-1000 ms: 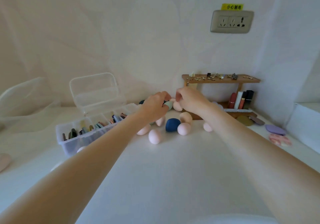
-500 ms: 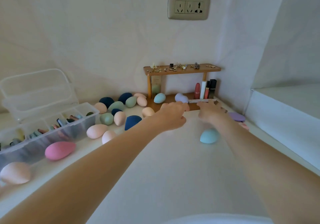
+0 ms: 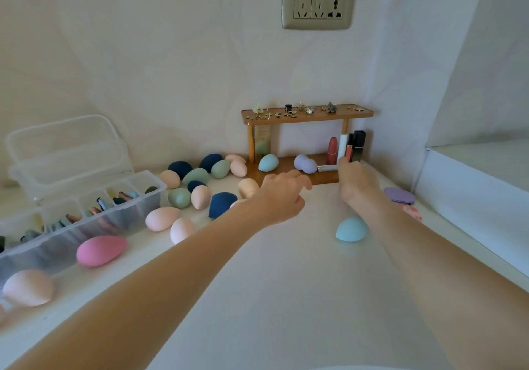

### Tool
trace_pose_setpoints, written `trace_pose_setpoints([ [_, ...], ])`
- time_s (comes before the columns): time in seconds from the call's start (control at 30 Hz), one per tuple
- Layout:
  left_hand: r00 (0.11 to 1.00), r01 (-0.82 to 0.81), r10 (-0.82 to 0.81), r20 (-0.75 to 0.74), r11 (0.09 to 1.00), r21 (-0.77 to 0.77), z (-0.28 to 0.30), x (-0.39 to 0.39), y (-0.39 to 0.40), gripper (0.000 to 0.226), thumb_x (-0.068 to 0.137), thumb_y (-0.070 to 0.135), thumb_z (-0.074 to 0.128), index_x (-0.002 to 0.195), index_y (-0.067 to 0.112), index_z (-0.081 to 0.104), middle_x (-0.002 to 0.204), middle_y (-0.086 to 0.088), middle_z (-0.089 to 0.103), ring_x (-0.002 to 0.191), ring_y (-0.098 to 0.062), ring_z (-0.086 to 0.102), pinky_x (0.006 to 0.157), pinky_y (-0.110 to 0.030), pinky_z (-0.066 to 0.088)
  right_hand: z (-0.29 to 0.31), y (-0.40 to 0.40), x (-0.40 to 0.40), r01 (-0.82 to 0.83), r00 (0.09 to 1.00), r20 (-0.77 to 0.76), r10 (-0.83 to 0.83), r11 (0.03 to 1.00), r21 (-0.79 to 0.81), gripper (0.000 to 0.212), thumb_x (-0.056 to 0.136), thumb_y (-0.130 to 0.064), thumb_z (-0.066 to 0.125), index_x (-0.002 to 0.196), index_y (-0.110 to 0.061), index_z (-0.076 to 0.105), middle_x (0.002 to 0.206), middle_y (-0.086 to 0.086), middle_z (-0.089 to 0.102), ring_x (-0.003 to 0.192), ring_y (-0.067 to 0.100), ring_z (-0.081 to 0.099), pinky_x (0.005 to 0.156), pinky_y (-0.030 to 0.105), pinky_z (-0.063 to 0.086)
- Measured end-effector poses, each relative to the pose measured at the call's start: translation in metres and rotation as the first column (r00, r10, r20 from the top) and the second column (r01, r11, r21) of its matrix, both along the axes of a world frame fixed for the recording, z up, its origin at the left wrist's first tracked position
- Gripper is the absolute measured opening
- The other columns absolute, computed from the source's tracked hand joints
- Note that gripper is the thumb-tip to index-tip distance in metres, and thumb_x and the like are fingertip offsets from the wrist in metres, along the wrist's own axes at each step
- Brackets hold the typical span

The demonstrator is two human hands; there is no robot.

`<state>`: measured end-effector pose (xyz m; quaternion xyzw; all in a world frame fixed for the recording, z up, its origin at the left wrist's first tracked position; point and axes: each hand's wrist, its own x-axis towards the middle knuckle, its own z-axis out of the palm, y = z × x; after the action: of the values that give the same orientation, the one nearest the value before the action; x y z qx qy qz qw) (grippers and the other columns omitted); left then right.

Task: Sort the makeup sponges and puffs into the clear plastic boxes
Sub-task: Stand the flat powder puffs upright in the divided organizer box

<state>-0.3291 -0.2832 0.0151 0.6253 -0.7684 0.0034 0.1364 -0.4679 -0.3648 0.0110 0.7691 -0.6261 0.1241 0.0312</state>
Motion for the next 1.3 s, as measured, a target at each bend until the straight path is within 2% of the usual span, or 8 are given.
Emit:
trace_pose_setpoints([
  [0.1,1.000,-0.008,0.009,0.006,0.999,-0.038,0.003,0.000,0.002,0.037,0.091,0.011,0.042,0.127,0.017,0.049,0.131,0.000,0.048,0.119,-0.019,0.047,0.097,-0.031,0.031,0.018,0.014,0.015,-0.040,0.993,0.109,0.040,0.999,-0.006,0.040,0.094,-0.003,0.045,0.134,-0.005,0.039,0.122,0.020,0.054,0.111,0.038,0.055,0.076,0.038,0.043],
  [0.2,1.000,-0.011,0.012,0.007,0.997,-0.077,0.009,0.003,0.010,0.036,0.089,0.009,0.043,0.123,0.015,0.052,0.129,-0.002,0.049,0.117,-0.022,0.048,0.099,-0.033,0.032,0.034,0.024,0.037,-0.176,0.953,0.262,0.154,0.982,0.063,0.020,0.091,-0.007,0.047,0.111,-0.007,0.050,0.115,0.017,0.056,0.095,0.035,0.055,0.072,0.036,0.043],
  [0.3,0.999,-0.039,0.039,-0.009,0.993,-0.110,0.012,0.023,0.025,0.035,0.088,0.007,0.042,0.120,0.014,0.056,0.135,0.000,0.045,0.118,-0.022,0.047,0.099,-0.032,0.030,0.042,0.035,0.051,-0.319,0.933,0.222,0.284,0.937,0.142,0.026,0.088,-0.002,0.052,0.114,-0.006,0.049,0.110,0.015,0.054,0.082,0.030,0.060,0.074,0.039,0.054],
  [0.57,0.942,-0.322,0.299,-0.151,0.932,-0.166,0.026,0.124,0.075,0.033,0.088,0.001,0.044,0.117,0.008,0.058,0.131,-0.004,0.050,0.109,-0.028,0.056,0.099,-0.035,0.039,0.058,0.058,0.120,-0.462,0.818,0.306,0.487,0.873,-0.156,0.022,0.094,-0.010,0.046,0.116,-0.010,0.048,0.110,0.011,0.056,0.093,0.024,0.053,0.075,0.035,0.045],
  [0.8,0.832,-0.545,0.535,-0.145,0.838,-0.038,0.022,0.198,0.102,0.036,0.092,0.008,0.041,0.127,0.011,0.051,0.129,-0.006,0.056,0.117,-0.025,0.054,0.106,-0.034,0.032,0.048,0.086,0.203,-0.611,0.654,0.557,0.513,0.791,-0.011,0.030,0.093,-0.008,0.051,0.121,-0.014,0.047,0.111,0.007,0.051,0.101,0.028,0.061,0.086,0.040,0.055],
  [0.87,0.820,-0.566,0.564,-0.096,0.824,0.003,0.018,0.207,0.101,0.036,0.093,0.012,0.039,0.128,0.013,0.049,0.130,-0.001,0.058,0.120,-0.023,0.053,0.107,-0.031,0.026,0.045,0.091,0.213,-0.618,0.657,0.535,0.531,0.786,-0.022,0.032,0.093,-0.008,0.051,0.124,-0.013,0.045,0.112,0.005,0.051,0.101,0.026,0.062,0.079,0.030,0.055],
  [1.1,0.840,-0.540,0.541,-0.029,0.841,0.045,0.012,0.217,0.090,0.040,0.094,0.017,0.034,0.134,0.017,0.037,0.133,0.002,0.057,0.131,-0.021,0.041,0.112,-0.037,0.017,0.038,0.093,0.230,-0.664,0.625,0.552,0.552,0.747,0.005,0.036,0.089,-0.004,0.055,0.123,-0.011,0.045,0.114,0.013,0.055,0.093,0.026,0.062,0.075,0.030,0.056],
  [1.3,0.851,-0.523,0.521,0.063,0.852,0.024,0.016,0.220,0.092,0.037,0.094,0.020,0.032,0.129,0.018,0.042,0.120,-0.009,0.059,0.121,-0.025,0.042,0.105,-0.037,0.025,0.032,0.096,0.240,-0.625,0.667,0.446,0.597,0.774,-0.102,0.028,0.089,-0.011,0.056,0.109,-0.012,0.036,0.084,0.008,0.054,0.070,0.024,0.054,0.048,0.021,0.034],
])
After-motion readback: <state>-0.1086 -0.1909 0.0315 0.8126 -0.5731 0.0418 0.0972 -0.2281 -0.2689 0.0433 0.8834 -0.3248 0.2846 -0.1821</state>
